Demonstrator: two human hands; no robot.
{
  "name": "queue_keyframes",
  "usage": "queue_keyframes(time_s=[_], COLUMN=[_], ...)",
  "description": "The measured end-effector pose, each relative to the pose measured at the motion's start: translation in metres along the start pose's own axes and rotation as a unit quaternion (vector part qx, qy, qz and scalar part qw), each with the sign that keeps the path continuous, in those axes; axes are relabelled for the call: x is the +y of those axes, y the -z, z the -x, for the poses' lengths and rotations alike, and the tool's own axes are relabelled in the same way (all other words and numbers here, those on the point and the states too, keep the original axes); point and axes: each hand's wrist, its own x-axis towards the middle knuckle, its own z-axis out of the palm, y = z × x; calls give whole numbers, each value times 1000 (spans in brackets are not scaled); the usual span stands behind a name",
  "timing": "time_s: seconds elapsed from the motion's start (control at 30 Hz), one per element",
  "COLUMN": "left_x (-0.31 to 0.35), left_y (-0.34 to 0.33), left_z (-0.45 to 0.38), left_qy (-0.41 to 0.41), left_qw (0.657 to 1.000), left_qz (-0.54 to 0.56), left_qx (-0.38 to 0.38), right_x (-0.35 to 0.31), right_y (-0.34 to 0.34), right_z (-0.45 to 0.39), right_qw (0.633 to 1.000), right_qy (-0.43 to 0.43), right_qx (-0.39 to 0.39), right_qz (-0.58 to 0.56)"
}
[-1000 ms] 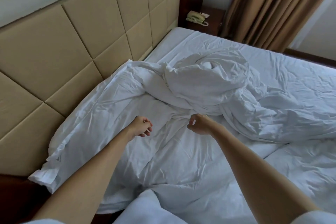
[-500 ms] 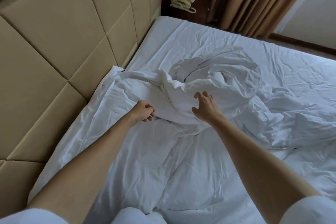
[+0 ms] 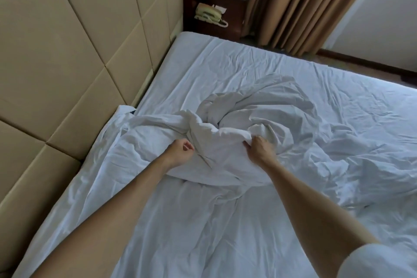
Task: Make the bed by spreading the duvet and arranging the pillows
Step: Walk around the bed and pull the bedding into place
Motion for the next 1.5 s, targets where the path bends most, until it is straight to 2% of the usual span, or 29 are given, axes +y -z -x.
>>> queue_keyframes(time_s=[0.07, 0.13, 0.23, 0.3, 0.4, 0.5, 0.57, 0.63, 0.73, 0.8, 0.93, 1.07, 1.17, 1.23, 1.3, 1.33, 1.4, 1.5], left_x=[0, 1, 1, -4, -22, -41, -47, -47, -43, -37, -27, -35, -40, -49, -65, -73, -91, -107], left_y=[7, 17, 34, 45, 58, 72, 82, 90, 95, 103, 179, 250, 248, 239, 228, 219, 195, 147], left_z=[-21, -41, -75, -98, -131, -160, -182, -205, -222, -225, -234, -235, -239, -245, -251, -250, -243, -219], left_qy=[0, 5, -9, -14, 15, 41, 60, 87, 110, 132, 189, 239, 198, 108, 10, -11, -13, 23], left_qw=[999, 997, 978, 955, 934, 926, 933, 953, 950, 938, 915, 875, 869, 894, 941, 960, 969, 963], left_qz=[-37, -74, -204, -286, -348, -363, -325, -248, -257, -240, -60, 7, 4, 11, -4, -36, -112, -213], left_qx=[6, 14, 41, 79, 84, 101, 141, 149, 141, 211, 352, 421, 454, 435, 337, 278, 221, 165], right_x=[-16, -36, -63, -78, -93, -102, -111, -119, -132, -147, -189, -242, -271, -279, -275, -269, -252, -219], right_y=[16, 36, 57, 68, 81, 83, 83, 84, 85, 84, 95, 98, 98, 96, 85, 74, 41, -20], right_z=[-14, -33, -58, -76, -103, -127, -141, -159, -184, -200, -234, -274, -308, -327, -338, -338, -330, -303], right_qw=[989, 963, 897, 860, 822, 810, 802, 793, 800, 805, 808, 821, 819, 852, 912, 931, 944, 961], right_qy=[-5, -30, -68, -58, -40, -26, -14, -8, 0, 6, 26, 105, 90, 84, 124, 156, 204, 221], right_qx=[91, 141, 150, 145, 124, 98, 92, 94, 102, 106, 126, 142, 163, 131, 114, 126, 148, 89], right_qz=[-117, -226, -410, -486, -555, -577, -591, -602, -591, -584, -575, -543, -543, -500, -373, -304, -213, -140])
